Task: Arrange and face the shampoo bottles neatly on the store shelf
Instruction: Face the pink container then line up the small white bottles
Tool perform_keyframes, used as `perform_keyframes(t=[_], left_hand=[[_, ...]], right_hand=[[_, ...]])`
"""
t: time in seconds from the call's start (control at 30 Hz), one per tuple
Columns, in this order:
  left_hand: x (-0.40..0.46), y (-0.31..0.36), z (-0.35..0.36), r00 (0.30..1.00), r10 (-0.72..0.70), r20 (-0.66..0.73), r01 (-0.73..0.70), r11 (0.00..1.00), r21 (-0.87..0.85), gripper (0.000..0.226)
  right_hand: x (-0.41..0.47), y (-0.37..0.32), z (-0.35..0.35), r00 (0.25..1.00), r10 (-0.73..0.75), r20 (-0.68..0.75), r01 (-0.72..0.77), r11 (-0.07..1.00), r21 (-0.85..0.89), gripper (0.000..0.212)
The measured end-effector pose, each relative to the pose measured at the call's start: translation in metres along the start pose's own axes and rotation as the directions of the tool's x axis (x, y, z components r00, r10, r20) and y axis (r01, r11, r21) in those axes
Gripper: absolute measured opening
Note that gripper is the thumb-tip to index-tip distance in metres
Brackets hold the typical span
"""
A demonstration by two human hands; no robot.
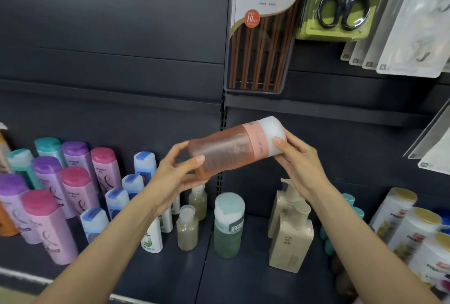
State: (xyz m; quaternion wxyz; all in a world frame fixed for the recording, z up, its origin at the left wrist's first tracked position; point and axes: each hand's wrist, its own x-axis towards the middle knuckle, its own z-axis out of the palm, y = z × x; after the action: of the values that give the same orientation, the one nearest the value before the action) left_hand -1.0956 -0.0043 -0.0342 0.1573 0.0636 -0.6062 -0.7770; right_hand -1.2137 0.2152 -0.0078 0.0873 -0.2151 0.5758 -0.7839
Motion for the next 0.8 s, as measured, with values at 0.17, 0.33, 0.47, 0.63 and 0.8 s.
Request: perform_keyframes(t=[0.17,0.33,0.47,0.63,0.8], left_hand=[[0.006,-0.006,-0.006,0.996,0.093,-0.004,-0.092,0.994,0.059,0.072],[0.012,-0.009,-0.01,0.999,0.028,0.033,-0.028,1.0,0.002,0.046],[0.012,-0.007,-0.012,0.996,-0.04,0.077,0.045,0.998,-0.055,0.048],[0.014,-0.008,-0.013,0.994,-0.087,0.07,0.097,0.981,-0.165,0.046],[0.019,-0.009,-0.022,0.998,0.07,-0.001,-0.07,0.994,-0.085,0.056]], right_hand=[[0.011,-0.009,0.008,0.998,0.033,-0.059,-0.038,0.996,-0.081,0.03],[0.02,-0.012,0.017,0.997,0.025,-0.077,-0.03,0.997,-0.071,0.026],[0.022,-0.006,0.02,0.996,0.012,-0.086,-0.017,0.999,-0.052,0.033],[0.024,-0.011,0.013,0.997,-0.021,0.072,0.026,0.997,-0.077,0.04],[0.021,-0.01,0.005,0.996,0.085,0.042,-0.074,0.977,-0.201,0.04]])
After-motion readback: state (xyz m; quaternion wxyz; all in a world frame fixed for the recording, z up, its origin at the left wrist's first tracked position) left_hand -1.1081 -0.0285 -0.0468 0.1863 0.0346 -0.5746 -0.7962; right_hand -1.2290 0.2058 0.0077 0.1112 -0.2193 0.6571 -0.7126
